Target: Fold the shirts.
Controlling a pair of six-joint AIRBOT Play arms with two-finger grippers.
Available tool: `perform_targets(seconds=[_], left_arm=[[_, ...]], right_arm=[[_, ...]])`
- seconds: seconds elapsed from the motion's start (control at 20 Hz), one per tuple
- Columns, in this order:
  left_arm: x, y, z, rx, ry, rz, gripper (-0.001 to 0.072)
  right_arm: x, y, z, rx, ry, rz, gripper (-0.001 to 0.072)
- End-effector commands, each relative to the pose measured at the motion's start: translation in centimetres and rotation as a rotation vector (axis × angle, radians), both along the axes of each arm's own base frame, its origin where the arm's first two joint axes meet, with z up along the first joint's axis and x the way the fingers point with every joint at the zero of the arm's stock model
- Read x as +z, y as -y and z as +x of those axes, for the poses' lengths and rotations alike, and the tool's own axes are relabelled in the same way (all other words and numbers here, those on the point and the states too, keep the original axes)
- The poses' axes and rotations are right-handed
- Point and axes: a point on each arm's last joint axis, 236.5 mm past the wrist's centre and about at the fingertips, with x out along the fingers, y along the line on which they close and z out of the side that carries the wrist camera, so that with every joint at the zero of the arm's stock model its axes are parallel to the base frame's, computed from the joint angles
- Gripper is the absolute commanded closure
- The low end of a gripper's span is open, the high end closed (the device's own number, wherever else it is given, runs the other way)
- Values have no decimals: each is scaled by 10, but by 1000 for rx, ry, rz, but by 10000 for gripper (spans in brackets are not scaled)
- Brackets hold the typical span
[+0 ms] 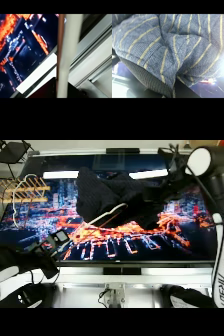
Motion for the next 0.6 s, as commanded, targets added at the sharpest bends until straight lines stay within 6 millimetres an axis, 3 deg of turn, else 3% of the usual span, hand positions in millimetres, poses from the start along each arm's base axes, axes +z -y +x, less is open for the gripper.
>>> perform_targets(seconds=[0.0,0.15,0.3,0.4,0.55], left_arm=[[6,-10,-2,-1,-1,34,657],[7,-4,0,-63,13,26,658],[8,19,19,-132,79,-33,658],[0,34,22,-180,59,-43,658],[-21,50,45,-152,54,-28,658]], right_arm=[[9,0,-9,24,9,5,613],[14,1,-12,31,22,7,613],[18,-8,-7,41,54,23,614],[20,-19,-5,61,81,35,613],[22,-36,-10,94,92,46,614]])
